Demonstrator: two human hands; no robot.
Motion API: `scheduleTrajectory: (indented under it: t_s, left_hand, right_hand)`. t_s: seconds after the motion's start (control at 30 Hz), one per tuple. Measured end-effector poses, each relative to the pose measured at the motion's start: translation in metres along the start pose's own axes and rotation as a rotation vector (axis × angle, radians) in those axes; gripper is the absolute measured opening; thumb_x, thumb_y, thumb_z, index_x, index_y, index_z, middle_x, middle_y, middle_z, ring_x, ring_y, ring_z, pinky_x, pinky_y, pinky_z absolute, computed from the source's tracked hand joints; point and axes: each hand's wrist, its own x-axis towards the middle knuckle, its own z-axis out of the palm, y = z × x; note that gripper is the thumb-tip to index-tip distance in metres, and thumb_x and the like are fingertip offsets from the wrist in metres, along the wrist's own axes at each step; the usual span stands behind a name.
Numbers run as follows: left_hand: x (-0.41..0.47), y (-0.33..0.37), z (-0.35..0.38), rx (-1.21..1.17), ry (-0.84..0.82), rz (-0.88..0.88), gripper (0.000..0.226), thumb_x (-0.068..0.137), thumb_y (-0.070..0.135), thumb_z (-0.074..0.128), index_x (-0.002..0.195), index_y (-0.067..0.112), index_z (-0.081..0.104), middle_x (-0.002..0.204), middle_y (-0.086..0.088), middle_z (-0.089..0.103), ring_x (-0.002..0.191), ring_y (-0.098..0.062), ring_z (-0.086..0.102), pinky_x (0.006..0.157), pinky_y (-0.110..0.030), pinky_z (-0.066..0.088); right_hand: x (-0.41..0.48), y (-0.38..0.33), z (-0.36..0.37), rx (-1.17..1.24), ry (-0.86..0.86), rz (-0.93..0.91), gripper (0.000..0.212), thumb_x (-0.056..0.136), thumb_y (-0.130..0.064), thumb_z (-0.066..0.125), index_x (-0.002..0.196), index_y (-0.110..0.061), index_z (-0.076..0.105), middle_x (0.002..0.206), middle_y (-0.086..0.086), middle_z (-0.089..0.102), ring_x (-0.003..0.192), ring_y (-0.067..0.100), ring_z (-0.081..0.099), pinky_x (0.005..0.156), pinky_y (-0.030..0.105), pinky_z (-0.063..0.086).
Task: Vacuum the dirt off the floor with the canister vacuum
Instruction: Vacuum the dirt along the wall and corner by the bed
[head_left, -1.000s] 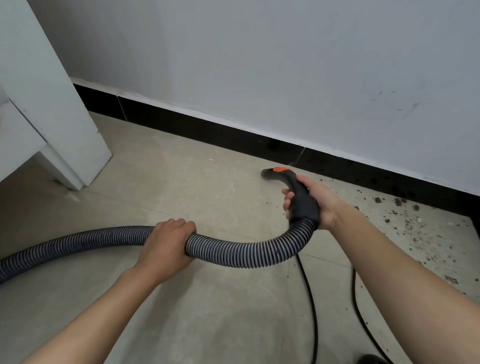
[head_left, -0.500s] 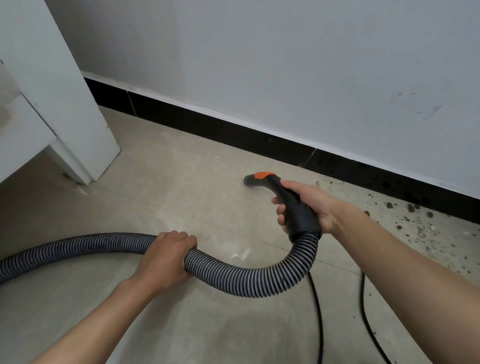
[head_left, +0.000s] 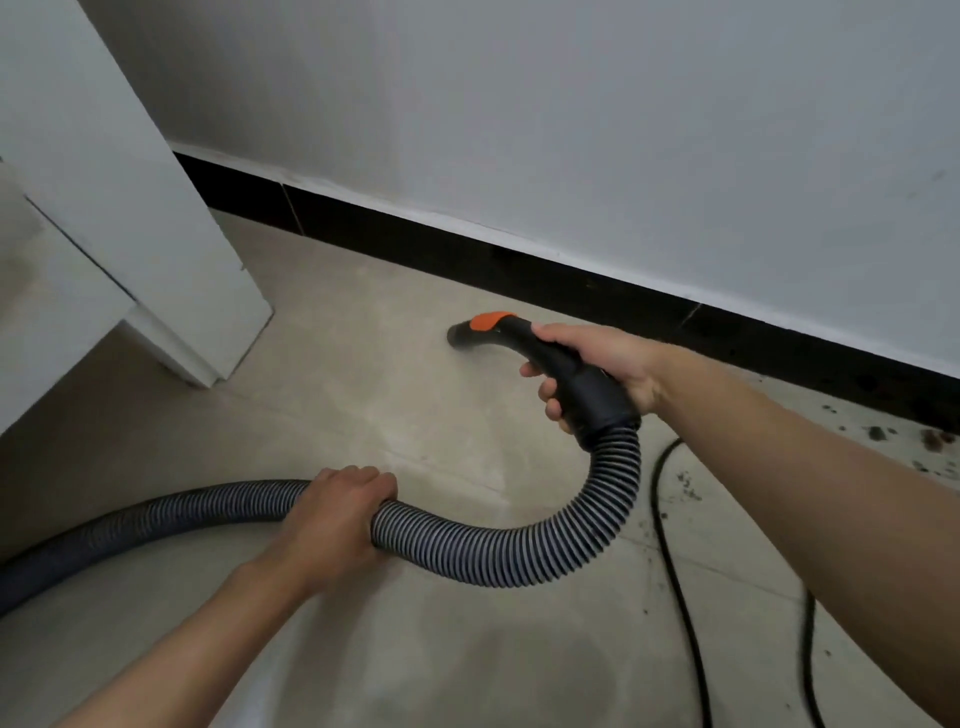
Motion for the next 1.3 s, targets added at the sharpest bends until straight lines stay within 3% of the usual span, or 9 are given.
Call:
scheduleTrajectory:
  t_s: [0.27, 0.4, 0.47, 0.53, 0.6, 0.7, 0.9, 1.03, 1.3]
  left_hand:
    - [0.003, 0.004, -0.048, 0.126, -0.324, -0.098, 0.022, 0.075, 0.04, 0.064, 0.084, 0.031, 0.046, 0.089, 0.007, 0.058, 0.088, -0.017, 0.057, 0.071, -0.029, 0.032]
    - [-0.025, 0.008, -0.051, 0.182, -0.383, -0.157, 0.042, 0.05, 0.029, 0.083, 0.085, 0.024, 0.061, 0.093, -0.004, 0.06, 0.087, -0.03, 0.062, 0.074, -0.038, 0.045]
    - [-0.039, 0.003, -0.05, 0.138, -0.231, -0.346, 0.062, 0.04, 0.014, 0.087, 0.099, 0.015, 0.067, 0.115, -0.021, 0.059, 0.102, -0.044, 0.058, 0.077, -0.051, 0.05]
    - [-0.04, 0.002, -0.051, 0.059, -0.116, -0.555, 0.07, 0.055, 0.002, 0.081, 0.122, 0.009, 0.061, 0.136, -0.031, 0.042, 0.117, -0.052, 0.046, 0.087, -0.056, 0.047]
    - [-0.038, 0.013, -0.06, -0.127, -0.074, -0.783, 0.065, 0.074, 0.0, 0.069, 0.136, 0.008, 0.05, 0.142, -0.03, 0.036, 0.12, -0.049, 0.046, 0.091, -0.049, 0.046]
    - [-0.043, 0.041, -0.074, -0.55, -0.038, -0.997, 0.05, 0.092, 0.013, 0.061, 0.139, 0.01, 0.045, 0.137, -0.02, 0.046, 0.111, -0.042, 0.053, 0.074, -0.046, 0.053]
    - [-0.099, 0.11, -0.085, -0.703, -0.142, -1.031, 0.051, 0.088, 0.005, 0.065, 0.134, 0.01, 0.046, 0.116, -0.015, 0.054, 0.082, -0.029, 0.059, 0.055, -0.034, 0.05]
    - [-0.123, 0.126, -0.097, -0.708, -0.148, -1.046, 0.058, 0.085, 0.001, 0.067, 0.137, 0.015, 0.045, 0.116, -0.014, 0.056, 0.09, -0.033, 0.063, 0.064, -0.038, 0.055]
    - [-0.095, 0.153, -0.11, -0.735, -0.025, -1.087, 0.058, 0.085, -0.001, 0.066, 0.138, 0.01, 0.045, 0.122, -0.02, 0.055, 0.097, -0.04, 0.06, 0.074, -0.049, 0.056]
  right_hand:
    - [-0.006, -0.026, 0.02, 0.036, 0.012, 0.059, 0.047, 0.095, -0.05, 0.058, 0.115, -0.008, 0.055, 0.069, 0.01, 0.063, 0.057, 0.023, 0.063, 0.052, 0.032, 0.055]
    - [-0.051, 0.045, 0.042, 0.302, 0.113, 0.064, 0.042, 0.095, -0.047, 0.061, 0.104, -0.006, 0.053, 0.067, 0.013, 0.06, 0.054, 0.026, 0.058, 0.048, 0.03, 0.054]
    - [-0.073, 0.089, 0.052, 0.508, 0.183, 0.04, 0.04, 0.095, -0.046, 0.061, 0.1, -0.007, 0.052, 0.064, 0.013, 0.058, 0.052, 0.026, 0.057, 0.05, 0.03, 0.053]
    - [-0.083, 0.121, 0.065, 0.664, 0.281, 0.009, 0.039, 0.096, -0.046, 0.06, 0.098, -0.008, 0.051, 0.062, 0.012, 0.059, 0.049, 0.026, 0.058, 0.052, 0.031, 0.052]
    - [-0.087, 0.143, 0.085, 0.738, 0.35, -0.005, 0.038, 0.097, -0.047, 0.058, 0.101, -0.009, 0.053, 0.061, 0.011, 0.059, 0.047, 0.025, 0.059, 0.05, 0.03, 0.053]
    - [-0.102, 0.169, 0.115, 0.845, 0.406, -0.012, 0.041, 0.097, -0.047, 0.057, 0.107, -0.008, 0.055, 0.063, 0.011, 0.061, 0.049, 0.026, 0.061, 0.049, 0.03, 0.053]
    - [-0.144, 0.207, 0.131, 1.083, 0.515, -0.019, 0.032, 0.096, -0.034, 0.064, 0.105, -0.004, 0.056, 0.06, 0.011, 0.055, 0.047, 0.025, 0.056, 0.049, 0.03, 0.052]
    - [-0.159, 0.225, 0.143, 1.136, 0.485, 0.004, 0.028, 0.094, -0.028, 0.065, 0.105, -0.004, 0.056, 0.052, 0.008, 0.057, 0.046, 0.026, 0.058, 0.051, 0.033, 0.052]
    - [-0.168, 0.21, 0.102, 1.226, 0.44, -0.066, 0.025, 0.094, -0.029, 0.065, 0.103, -0.008, 0.055, 0.061, 0.009, 0.057, 0.047, 0.025, 0.057, 0.05, 0.031, 0.054]
